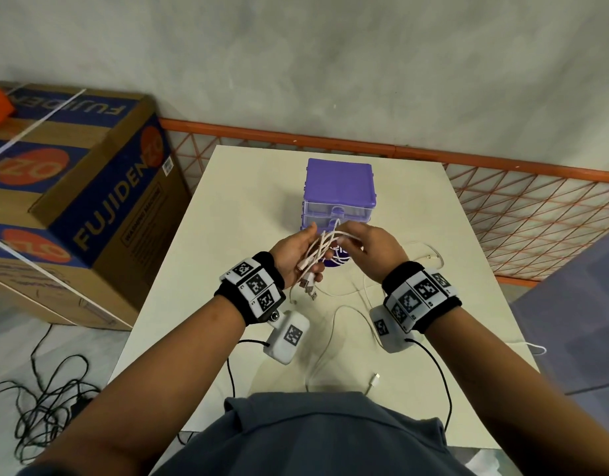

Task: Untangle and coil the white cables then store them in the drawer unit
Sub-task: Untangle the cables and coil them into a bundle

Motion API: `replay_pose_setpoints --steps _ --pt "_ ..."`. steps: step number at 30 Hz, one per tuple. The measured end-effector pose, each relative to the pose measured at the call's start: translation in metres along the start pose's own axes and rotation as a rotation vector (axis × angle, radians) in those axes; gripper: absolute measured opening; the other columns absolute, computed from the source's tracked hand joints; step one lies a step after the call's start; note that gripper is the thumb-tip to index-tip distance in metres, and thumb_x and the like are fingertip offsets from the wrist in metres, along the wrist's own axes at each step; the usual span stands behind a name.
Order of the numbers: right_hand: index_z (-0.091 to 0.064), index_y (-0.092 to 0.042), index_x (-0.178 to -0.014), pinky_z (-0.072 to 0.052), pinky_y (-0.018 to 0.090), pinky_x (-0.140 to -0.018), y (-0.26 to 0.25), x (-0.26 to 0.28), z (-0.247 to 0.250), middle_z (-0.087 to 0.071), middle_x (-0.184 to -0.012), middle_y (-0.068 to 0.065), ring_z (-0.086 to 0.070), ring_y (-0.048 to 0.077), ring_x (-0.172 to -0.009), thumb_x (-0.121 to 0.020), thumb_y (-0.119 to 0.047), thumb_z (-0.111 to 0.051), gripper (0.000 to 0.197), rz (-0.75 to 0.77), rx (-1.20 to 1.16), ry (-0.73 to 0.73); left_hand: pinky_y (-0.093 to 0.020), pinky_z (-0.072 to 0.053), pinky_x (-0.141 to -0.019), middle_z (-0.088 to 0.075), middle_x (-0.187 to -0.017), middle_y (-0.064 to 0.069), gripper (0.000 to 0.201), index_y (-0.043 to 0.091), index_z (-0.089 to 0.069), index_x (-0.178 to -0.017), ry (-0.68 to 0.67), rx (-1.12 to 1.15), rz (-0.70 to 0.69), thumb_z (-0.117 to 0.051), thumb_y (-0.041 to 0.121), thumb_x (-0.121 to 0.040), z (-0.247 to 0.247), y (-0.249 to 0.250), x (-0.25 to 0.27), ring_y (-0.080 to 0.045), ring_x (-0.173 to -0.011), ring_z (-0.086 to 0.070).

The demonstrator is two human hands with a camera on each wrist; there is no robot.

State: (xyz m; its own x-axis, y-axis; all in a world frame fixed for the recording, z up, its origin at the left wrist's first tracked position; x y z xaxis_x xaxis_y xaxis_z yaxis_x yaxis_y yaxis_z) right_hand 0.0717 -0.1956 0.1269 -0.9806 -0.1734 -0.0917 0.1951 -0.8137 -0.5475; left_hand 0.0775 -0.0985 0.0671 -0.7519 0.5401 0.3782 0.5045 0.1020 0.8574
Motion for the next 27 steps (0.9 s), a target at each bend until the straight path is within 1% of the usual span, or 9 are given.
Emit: replay_pose_setpoints --steps 2,5,7,10,13,16,19,24,27 --pt "-0.062 -0.018 -0.105 -0.045 0.034 -0.074 0.002 -0.001 0.002 -0.07 -0.099 0.008 -0.06 0.03 -0.09 -0.092 -0.025 -0.047 0.021 -0.006 0.005 0.024 -0.023 -0.043 -0.047 -0.057 -0.061 0.006 0.042 0.017 -0.058 -0.088 0.0 -0.007 0.019 -0.026 0.043 -0.098 0.0 -0.002 -0.001 -0.008 -0.039 -0.043" --pt "-0.064 -0.011 -0.101 -0.039 0.028 -0.071 -0.002 -0.002 0.003 -0.07 -0.094 0.011 -0.061 0.031 -0.087 -0.091 -0.017 -0.049 0.019 0.026 -0.008 0.038 -0.022 -0.044 -0.046 -0.055 -0.063 0.006 0.035 0.018 -0.057 -0.086 0.009 -0.043 0.037 -0.034 0.042 -0.097 -0.001 -0.005 -0.002 -0.007 -0.044 -0.048" --pt "-0.066 -0.009 -0.1 -0.04 0.028 -0.072 -0.005 -0.002 0.004 -0.07 -0.095 0.012 -0.061 0.031 -0.087 -0.09 -0.012 -0.05 0.019 0.05 -0.024 0.039 -0.022 -0.045 -0.044 -0.057 -0.059 0.006 0.035 0.016 -0.057 -0.083 0.052 -0.037 0.024 -0.036 0.04 -0.097 0.001 -0.004 -0.005 -0.007 -0.044 -0.051" --pt "-0.067 -0.009 -0.101 -0.041 0.029 -0.075 -0.003 -0.001 0.004 -0.071 -0.098 0.012 -0.062 0.031 -0.088 -0.089 -0.009 -0.051 0.02 0.043 -0.03 0.053 -0.023 -0.052 -0.045 -0.061 -0.051 0.004 0.031 0.01 -0.056 -0.086 0.136 0.037 -0.022 -0.036 0.029 -0.099 0.006 0.0 -0.007 -0.007 -0.043 -0.056" --pt "-0.067 -0.012 -0.103 -0.042 0.028 -0.077 0.001 0.001 0.007 -0.071 -0.102 0.01 -0.063 0.03 -0.091 -0.088 -0.009 -0.052 0.021 0.02 -0.047 0.073 -0.023 -0.055 -0.048 -0.062 -0.046 0.001 0.029 0.008 -0.056 -0.086 0.135 0.09 -0.027 -0.035 0.024 -0.099 0.006 0.003 -0.005 -0.008 -0.041 -0.059" --pt "-0.068 -0.014 -0.103 -0.043 0.028 -0.076 -0.001 0.003 0.007 -0.072 -0.103 0.009 -0.064 0.03 -0.09 -0.087 -0.009 -0.053 0.022 0.027 -0.024 0.068 -0.021 -0.053 -0.045 -0.062 -0.05 -0.001 0.026 0.01 -0.058 -0.086 0.123 0.073 -0.008 -0.039 0.024 -0.098 0.003 0.005 -0.002 -0.009 -0.04 -0.058" --pt "-0.068 -0.014 -0.103 -0.048 0.035 -0.08 -0.003 0.004 0.005 -0.071 -0.105 0.01 -0.063 0.032 -0.094 -0.088 -0.009 -0.051 0.024 0.03 0.013 0.056 -0.019 -0.049 -0.042 -0.055 -0.066 -0.004 0.016 0.012 -0.057 -0.086 0.11 -0.041 -0.019 -0.046 0.02 -0.095 -0.002 0.006 -0.003 -0.005 -0.042 -0.056" --pt "-0.066 -0.014 -0.105 -0.048 0.039 -0.081 0.009 0.005 0.004 -0.071 -0.104 0.012 -0.062 0.033 -0.095 -0.091 -0.011 -0.046 0.025 -0.037 -0.033 0.04 -0.015 -0.044 -0.036 -0.064 -0.051 0.002 0.022 0.011 -0.054 -0.083 0.114 0.006 0.018 -0.037 0.003 -0.096 0.003 0.007 -0.001 -0.007 -0.044 -0.063" --pt "-0.066 -0.015 -0.106 -0.046 0.035 -0.082 0.009 0.005 0.003 -0.07 -0.105 0.011 -0.062 0.032 -0.096 -0.091 -0.012 -0.047 0.025 -0.038 -0.043 -0.005 -0.013 -0.037 -0.036 -0.066 -0.061 0.002 0.022 0.013 -0.055 -0.084 0.104 -0.075 0.04 -0.038 0.003 -0.093 0.004 0.006 0.0 -0.005 -0.04 -0.056"
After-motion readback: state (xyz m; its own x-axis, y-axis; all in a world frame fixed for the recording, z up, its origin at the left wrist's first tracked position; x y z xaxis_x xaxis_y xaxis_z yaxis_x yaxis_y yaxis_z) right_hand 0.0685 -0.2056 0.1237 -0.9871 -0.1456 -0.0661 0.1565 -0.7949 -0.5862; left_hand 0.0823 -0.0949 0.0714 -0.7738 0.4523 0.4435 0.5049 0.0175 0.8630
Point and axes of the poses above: each hand's wrist, its own x-axis away from the middle knuckle, its own z-axis out of the back of the hand, y = z × x, the point moved 9 cm from there along -x, towards the middle knuckle
